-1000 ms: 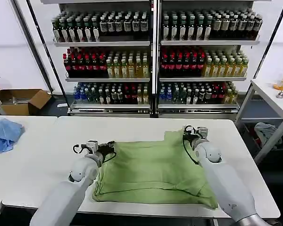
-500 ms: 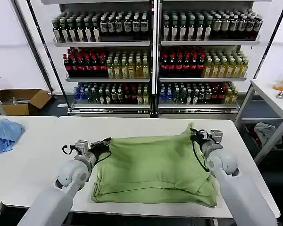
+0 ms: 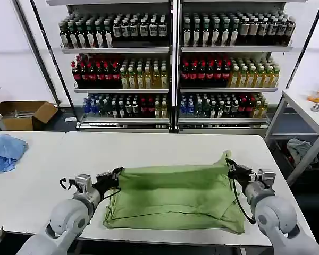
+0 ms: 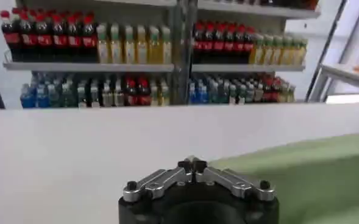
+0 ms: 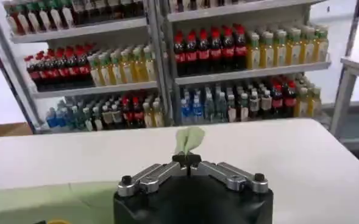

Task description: Fold and organize the clothes.

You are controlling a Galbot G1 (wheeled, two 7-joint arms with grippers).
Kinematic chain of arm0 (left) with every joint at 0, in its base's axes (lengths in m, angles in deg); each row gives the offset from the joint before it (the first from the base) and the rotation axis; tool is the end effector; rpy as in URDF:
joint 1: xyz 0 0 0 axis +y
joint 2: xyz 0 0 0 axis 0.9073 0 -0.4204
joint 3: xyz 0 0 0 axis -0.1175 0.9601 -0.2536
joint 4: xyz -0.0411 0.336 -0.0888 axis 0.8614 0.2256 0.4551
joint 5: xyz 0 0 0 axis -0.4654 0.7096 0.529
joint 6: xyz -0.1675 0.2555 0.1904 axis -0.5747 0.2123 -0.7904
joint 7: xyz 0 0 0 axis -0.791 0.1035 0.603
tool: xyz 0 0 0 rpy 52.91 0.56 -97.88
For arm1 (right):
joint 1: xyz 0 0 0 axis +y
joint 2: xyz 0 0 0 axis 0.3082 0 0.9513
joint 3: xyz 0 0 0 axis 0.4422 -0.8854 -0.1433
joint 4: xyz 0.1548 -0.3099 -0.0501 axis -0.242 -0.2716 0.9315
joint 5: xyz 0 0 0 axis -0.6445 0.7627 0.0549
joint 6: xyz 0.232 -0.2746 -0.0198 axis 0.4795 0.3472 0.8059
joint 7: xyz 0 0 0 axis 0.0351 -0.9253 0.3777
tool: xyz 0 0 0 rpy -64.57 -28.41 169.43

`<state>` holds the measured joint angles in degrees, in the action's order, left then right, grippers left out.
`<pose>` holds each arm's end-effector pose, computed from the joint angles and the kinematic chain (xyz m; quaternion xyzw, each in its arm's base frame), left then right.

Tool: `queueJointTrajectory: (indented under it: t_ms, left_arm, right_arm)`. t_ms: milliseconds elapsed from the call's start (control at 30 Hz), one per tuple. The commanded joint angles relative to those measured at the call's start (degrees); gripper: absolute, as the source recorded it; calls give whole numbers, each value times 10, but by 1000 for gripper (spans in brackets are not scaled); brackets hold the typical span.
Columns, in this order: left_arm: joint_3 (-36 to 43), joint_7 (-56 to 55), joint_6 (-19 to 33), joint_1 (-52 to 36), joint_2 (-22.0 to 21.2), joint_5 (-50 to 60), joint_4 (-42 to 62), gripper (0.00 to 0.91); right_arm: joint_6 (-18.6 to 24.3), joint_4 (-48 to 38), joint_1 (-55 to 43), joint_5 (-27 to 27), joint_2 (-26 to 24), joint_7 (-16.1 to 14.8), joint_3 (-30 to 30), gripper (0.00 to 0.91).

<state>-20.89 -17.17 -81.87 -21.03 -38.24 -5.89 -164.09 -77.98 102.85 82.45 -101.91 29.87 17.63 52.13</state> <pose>0.3079 0.0560 -0.2519 -0.1453 -0.9582 0.0029 0.2464 0.2850 -0.0890 -0.2171 0.0419 -0.9771 -0.0456 0.2035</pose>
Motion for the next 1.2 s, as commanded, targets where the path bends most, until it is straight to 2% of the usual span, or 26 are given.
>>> queueJointTrajectory:
  t_ms: [33, 133, 167, 200, 233, 267, 500, 600, 933, 1200]
  left_arm:
    - [-2, 13, -6, 69, 6, 61, -8, 40]
    - [7, 20, -6, 62, -1, 86, 5, 91]
    - [9, 22, -6, 60, -3, 95, 11, 191]
    - [11, 23, -6, 57, -6, 103, 16, 312]
    - [13, 24, -6, 54, -9, 108, 20, 766]
    - [14, 24, -6, 53, -12, 113, 23, 907]
    - [6, 8, 6, 63, -30, 132, 10, 907]
    - [-10, -27, 33, 93, -44, 152, -21, 907]
    - [-47, -114, 89, 202, -140, 209, -93, 907]
    - [-30, -129, 109, 223, -207, 265, -66, 907]
  right_arm:
    - [-2, 38, 98, 4, 9, 8, 32, 0]
    - [-3, 16, 85, 6, 17, 13, 17, 0]
    - [-3, 7, 79, 11, 19, 13, 11, 0]
    - [-3, 1, 73, 16, 20, 13, 5, 232]
    - [-3, -8, 68, 22, 22, 13, 0, 907]
    - [-3, -13, 64, 29, 23, 11, -5, 907]
    - [-2, 5, 72, 70, 28, -5, -7, 907]
    - [-2, 32, 92, 82, 26, -8, 6, 907]
    - [-2, 84, 162, 82, 42, -7, 55, 907]
    - [-1, 86, 173, 91, 45, -8, 56, 907]
